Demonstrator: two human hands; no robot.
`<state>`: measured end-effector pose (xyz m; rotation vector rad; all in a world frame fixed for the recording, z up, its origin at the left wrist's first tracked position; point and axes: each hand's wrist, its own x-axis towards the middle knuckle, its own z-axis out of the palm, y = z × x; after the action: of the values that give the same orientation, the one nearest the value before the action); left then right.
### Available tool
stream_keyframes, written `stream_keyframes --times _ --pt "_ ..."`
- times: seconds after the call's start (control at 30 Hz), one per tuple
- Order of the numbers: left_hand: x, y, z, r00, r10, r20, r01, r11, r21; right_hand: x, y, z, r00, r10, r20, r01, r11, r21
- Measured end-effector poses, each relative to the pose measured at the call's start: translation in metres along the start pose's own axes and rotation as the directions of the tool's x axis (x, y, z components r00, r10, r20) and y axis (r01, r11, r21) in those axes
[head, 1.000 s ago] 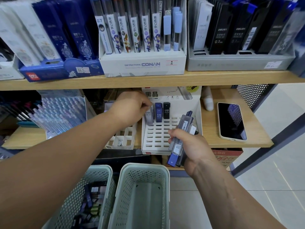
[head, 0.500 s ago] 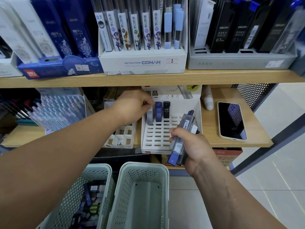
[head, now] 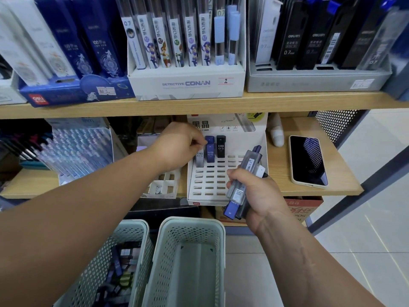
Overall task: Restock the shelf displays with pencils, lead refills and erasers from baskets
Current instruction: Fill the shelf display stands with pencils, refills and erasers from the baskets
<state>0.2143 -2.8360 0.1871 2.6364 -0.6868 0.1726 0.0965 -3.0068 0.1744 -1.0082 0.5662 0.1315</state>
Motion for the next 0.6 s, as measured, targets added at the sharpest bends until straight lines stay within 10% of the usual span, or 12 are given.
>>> stream_keyframes --times 0.6 --pt "-0.016 -0.006 0.018 0.982 0.098 -0.163 -0.075 0.987 0.139 0.004 0.000 -0.006 0.999 0.027 0.021 -0.026 1.000 -0.016"
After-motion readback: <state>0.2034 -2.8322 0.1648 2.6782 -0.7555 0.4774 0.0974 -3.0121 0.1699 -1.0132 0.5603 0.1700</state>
